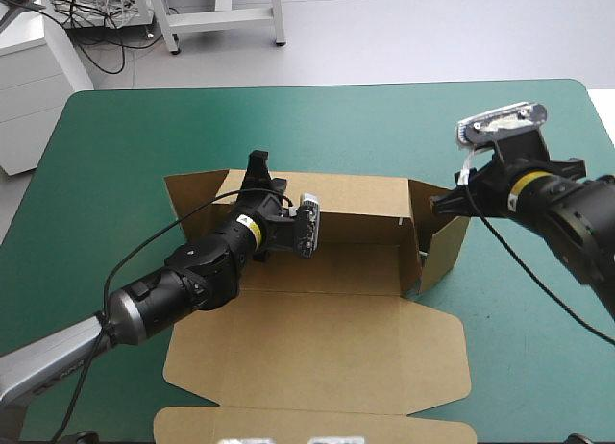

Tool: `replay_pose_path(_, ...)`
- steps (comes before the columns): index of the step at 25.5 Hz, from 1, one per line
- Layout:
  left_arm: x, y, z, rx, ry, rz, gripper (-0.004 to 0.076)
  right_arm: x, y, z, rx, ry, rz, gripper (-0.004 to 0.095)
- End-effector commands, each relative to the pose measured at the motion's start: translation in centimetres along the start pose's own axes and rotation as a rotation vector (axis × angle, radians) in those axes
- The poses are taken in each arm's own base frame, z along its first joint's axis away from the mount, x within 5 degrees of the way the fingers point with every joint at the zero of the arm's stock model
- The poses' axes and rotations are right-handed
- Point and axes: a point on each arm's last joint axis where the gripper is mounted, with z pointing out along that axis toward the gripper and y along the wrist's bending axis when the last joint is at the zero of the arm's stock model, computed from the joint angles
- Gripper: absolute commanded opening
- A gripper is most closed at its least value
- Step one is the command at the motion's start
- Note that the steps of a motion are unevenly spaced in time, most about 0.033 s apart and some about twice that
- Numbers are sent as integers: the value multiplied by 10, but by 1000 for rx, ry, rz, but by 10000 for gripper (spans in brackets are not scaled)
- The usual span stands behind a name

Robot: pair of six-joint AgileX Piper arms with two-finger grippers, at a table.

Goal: Fold the box

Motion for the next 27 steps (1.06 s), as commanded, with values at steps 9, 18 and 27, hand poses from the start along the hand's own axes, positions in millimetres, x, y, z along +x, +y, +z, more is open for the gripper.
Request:
replay_pose_path(9, 7, 6, -8, -5, 58, -61, -10, -41, -29, 61, -128, 49, 11, 461)
replay_pose_path(18, 7, 6, -8, -8, 52, -64, -10, -34, -23, 141, -172, 162, -47, 442)
replay_pose_path(27, 6, 6, -7, -10, 49, -60, -10, -16, -14, 148, -303, 325, -72, 440)
